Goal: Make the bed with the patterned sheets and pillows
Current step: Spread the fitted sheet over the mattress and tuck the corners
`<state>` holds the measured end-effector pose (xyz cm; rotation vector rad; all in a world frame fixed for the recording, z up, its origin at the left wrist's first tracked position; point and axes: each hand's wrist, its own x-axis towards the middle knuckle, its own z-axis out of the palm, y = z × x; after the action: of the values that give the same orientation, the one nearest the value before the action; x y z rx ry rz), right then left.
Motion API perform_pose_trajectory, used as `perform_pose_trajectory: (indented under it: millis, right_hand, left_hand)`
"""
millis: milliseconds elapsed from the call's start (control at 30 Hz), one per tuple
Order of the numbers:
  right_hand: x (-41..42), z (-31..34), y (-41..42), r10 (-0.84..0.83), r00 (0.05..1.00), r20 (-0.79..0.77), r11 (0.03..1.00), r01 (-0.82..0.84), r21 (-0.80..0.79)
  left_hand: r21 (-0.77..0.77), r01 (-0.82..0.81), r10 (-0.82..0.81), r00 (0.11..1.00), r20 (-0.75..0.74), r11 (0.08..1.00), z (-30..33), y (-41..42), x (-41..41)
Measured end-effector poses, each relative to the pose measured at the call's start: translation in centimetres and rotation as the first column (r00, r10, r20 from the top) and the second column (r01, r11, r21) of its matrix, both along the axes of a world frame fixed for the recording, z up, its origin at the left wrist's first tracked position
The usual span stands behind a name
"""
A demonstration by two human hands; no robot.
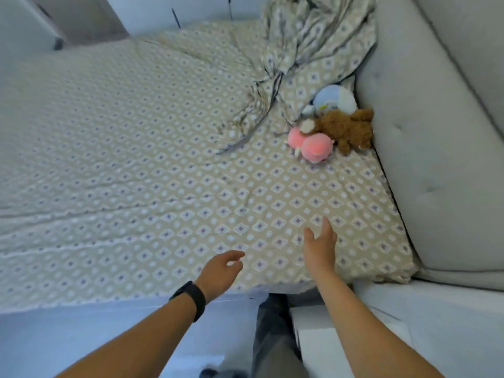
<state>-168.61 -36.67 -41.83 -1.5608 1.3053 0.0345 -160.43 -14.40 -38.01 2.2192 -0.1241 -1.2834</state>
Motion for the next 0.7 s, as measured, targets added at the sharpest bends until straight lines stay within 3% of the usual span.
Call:
perform_pose_trajectory:
  millis: [67, 200, 300, 533, 700]
  right_hand:
    - [1.2, 6.2, 7.0, 0.173, 0.98, 0.103, 0.985, -0.172, -0.015]
    - [3.0, 14.3, 18.2, 0.428, 0.874, 0.232, 0.904, -0.418, -0.095]
    - [3.1, 18.7, 26.4, 0.619, 0.722, 0.309, 0.786, -0.577, -0.224]
    - [-0.2, 23.1, 41.5, 0.795, 0.521, 0.31, 0.604, -0.724, -0.332]
    - [-1.1, 23.3, 49.8, 0.906, 0.332, 0.261, 0.408, -0.848, -0.339]
  left_hand:
    - [-0.024, -0.113, 0.113, 0.993, 0.014, 0.993, 6.3, 6.6, -0.6]
    - [-0.117, -0.256, 0.272, 0.951, 0.147, 0.959, 13.3, 17.4, -3.3]
    - [-0.197, -0.403, 0.438, 0.879, 0.191, 0.894, 15.9, 25.6, -7.2]
    - [-0.253, -0.48, 0.538, 0.797, 0.274, 0.84, 18.7, 39.7, -13.4]
    - [-0.259, -0.484, 0.549, 0.735, 0.399, 0.836, 20.3, 47.4, -14.4]
